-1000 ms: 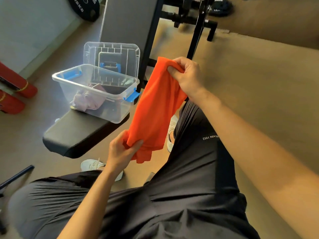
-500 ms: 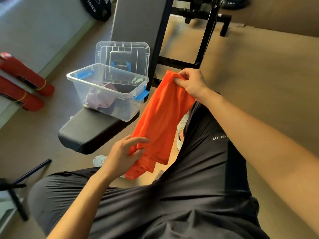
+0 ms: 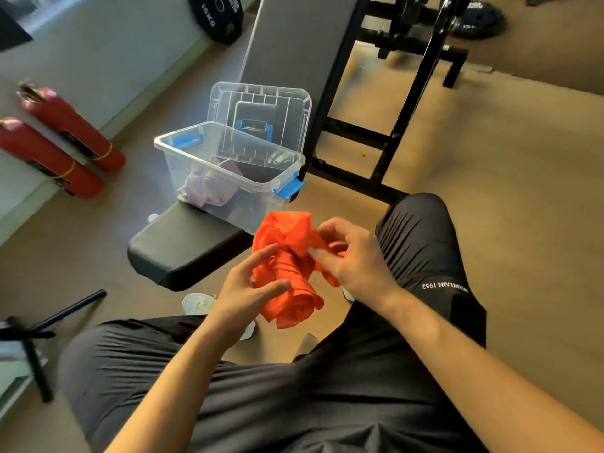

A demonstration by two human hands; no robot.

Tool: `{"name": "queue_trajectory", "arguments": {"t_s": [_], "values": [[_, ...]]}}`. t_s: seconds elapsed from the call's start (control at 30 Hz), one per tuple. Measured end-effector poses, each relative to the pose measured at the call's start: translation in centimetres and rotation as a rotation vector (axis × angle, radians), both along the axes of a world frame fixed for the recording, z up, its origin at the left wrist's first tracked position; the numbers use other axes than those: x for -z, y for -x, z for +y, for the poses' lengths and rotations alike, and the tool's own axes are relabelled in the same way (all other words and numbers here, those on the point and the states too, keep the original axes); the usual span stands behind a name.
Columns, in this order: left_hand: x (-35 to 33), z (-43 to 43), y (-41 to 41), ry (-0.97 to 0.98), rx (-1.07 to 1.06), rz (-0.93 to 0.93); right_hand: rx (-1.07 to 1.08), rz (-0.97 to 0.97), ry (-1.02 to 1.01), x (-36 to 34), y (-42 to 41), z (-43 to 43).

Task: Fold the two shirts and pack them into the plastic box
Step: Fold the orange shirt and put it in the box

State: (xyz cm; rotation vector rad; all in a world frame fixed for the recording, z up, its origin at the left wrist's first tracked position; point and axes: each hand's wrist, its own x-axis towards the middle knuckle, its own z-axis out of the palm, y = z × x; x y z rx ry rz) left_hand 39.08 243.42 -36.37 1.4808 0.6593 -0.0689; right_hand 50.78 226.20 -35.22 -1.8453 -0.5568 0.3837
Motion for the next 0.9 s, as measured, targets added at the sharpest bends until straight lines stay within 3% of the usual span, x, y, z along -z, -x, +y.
{"name": "queue_trajectory", "arguments": {"t_s": [0.1, 0.17, 0.4, 0.5, 0.63, 0.73, 0.9], "values": [[-0.6, -0.7, -0.4, 0.168, -0.077, -0.022, -0.077, -0.031, -0.021, 0.9, 2.7, 0.3], [-0.7, -1.0, -0.4, 0.176, -0.055, -0.037, -0.135, -0.050, 0.000, 1.6, 3.9, 0.2], [-0.1, -1.1, 0.6, -0.057, -0.081, -0.087, -0.225, 0.210, -0.076, 1.5, 4.1, -1.6], [0.0, 0.3, 1.1, -0.263, 0.095, -0.157, -0.145, 0.066, -0.028, 1.0, 1.8, -1.8], [-1.6, 2.2, 1.3, -0.420, 0.409, -0.220, -0.346, -0.126, 0.186, 0.0, -1.7, -0.5], [-2.9, 3.1, 1.2, -0.509, 0.503, -0.214, -0.433, 0.011, 0.154, -0.4, -3.5, 0.6], [-2.4, 3.8, 1.7, -0.560, 0.459, -0.122, -0.364, 0.041, 0.070, -0.1, -3.8, 1.8]]}}
